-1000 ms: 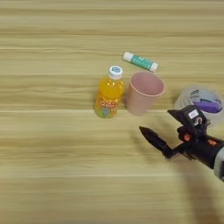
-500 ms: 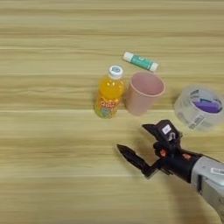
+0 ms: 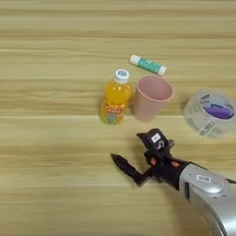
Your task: Move the objects on the table
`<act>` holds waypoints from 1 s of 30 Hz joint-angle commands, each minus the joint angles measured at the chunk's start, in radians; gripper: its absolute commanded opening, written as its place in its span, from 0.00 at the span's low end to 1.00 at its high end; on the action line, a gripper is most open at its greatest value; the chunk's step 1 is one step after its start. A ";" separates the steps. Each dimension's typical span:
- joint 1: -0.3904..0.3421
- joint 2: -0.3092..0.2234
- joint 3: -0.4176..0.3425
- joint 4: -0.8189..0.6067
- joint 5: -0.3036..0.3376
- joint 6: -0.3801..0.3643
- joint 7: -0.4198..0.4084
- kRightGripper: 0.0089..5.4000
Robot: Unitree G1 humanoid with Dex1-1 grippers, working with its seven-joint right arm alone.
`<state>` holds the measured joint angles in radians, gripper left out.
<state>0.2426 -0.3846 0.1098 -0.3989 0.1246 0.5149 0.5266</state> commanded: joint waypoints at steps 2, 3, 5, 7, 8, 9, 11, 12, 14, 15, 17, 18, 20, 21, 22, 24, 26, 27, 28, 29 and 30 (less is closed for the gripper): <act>-0.076 0.018 0.019 0.052 -0.046 -0.082 -0.045 0.99; -0.081 0.023 0.026 0.069 -0.053 -0.088 -0.049 0.99; -0.097 0.037 0.037 0.109 -0.064 -0.105 -0.056 0.99; -0.110 0.052 0.050 0.140 -0.070 -0.114 -0.063 0.99; -0.117 0.060 0.059 0.154 -0.072 -0.118 -0.065 0.99; -0.123 0.067 0.066 0.164 -0.072 -0.120 -0.066 0.99; -0.134 0.077 0.076 0.185 -0.074 -0.126 -0.066 0.99; -0.137 0.079 0.078 0.192 -0.073 -0.128 -0.063 0.99; -0.146 0.084 0.083 0.212 -0.071 -0.134 -0.059 0.99; -0.152 0.087 0.085 0.223 -0.071 -0.138 -0.059 0.99; -0.168 0.094 0.085 0.255 -0.071 -0.148 -0.058 0.99; -0.178 0.099 0.082 0.274 -0.070 -0.153 -0.060 0.99; -0.195 0.108 0.077 0.304 -0.067 -0.160 -0.062 0.99; -0.205 0.113 0.073 0.321 -0.067 -0.167 -0.066 0.99; -0.213 0.117 0.069 0.335 -0.069 -0.173 -0.071 0.99; -0.231 0.125 0.061 0.372 -0.075 -0.188 -0.084 0.99; -0.240 0.128 0.056 0.395 -0.078 -0.198 -0.093 0.99; -0.242 0.130 0.053 0.401 -0.078 -0.201 -0.097 0.99; -0.243 0.131 0.052 0.406 -0.078 -0.204 -0.100 0.99; -0.245 0.133 0.050 0.411 -0.080 -0.207 -0.102 0.99; -0.246 0.134 0.048 0.414 -0.081 -0.210 -0.103 0.99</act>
<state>0.0039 -0.2364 0.1702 -0.0125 0.0710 0.2953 0.4589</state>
